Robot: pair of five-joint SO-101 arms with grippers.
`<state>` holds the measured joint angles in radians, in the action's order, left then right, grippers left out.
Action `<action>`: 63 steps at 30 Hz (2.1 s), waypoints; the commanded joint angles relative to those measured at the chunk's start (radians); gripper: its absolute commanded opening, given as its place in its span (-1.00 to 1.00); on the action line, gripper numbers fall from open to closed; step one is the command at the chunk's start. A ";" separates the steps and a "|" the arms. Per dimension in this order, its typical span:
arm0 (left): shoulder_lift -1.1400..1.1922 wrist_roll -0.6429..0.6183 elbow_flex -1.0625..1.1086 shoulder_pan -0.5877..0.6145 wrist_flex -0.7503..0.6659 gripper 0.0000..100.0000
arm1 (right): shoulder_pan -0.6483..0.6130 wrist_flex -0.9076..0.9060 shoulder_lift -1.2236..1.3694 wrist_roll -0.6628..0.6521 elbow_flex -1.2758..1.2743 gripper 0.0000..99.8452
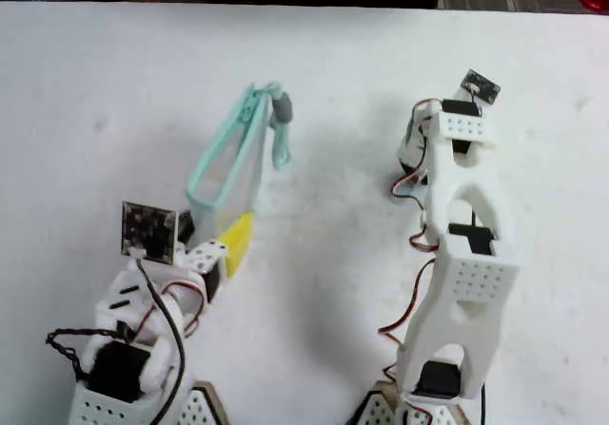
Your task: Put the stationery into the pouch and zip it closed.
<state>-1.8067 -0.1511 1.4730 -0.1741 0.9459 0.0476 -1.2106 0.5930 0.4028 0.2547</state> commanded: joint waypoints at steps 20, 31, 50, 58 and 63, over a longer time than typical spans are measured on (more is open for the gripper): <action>-0.007 -0.023 -0.032 0.002 0.002 -0.52 | -0.369 -0.163 -0.690 -0.330 0.025 -0.97; -0.007 -0.023 -0.032 0.002 0.002 -0.52 | -0.410 -0.185 -1.009 -0.603 -0.006 -0.97; -0.007 -0.023 -0.032 0.001 0.002 -0.52 | -0.858 0.331 -1.422 -0.598 -0.437 -0.97; -0.007 -0.023 -0.035 0.002 0.002 -0.52 | -0.929 0.582 -1.422 -0.663 -0.664 -0.97; -0.007 -0.023 -0.035 0.002 0.002 -0.52 | -0.931 0.648 -1.422 -0.669 -0.732 -0.97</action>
<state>-1.8067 -0.1619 1.4730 -0.1741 0.9459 -0.8730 -0.6137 -0.8078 -0.2524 -0.4695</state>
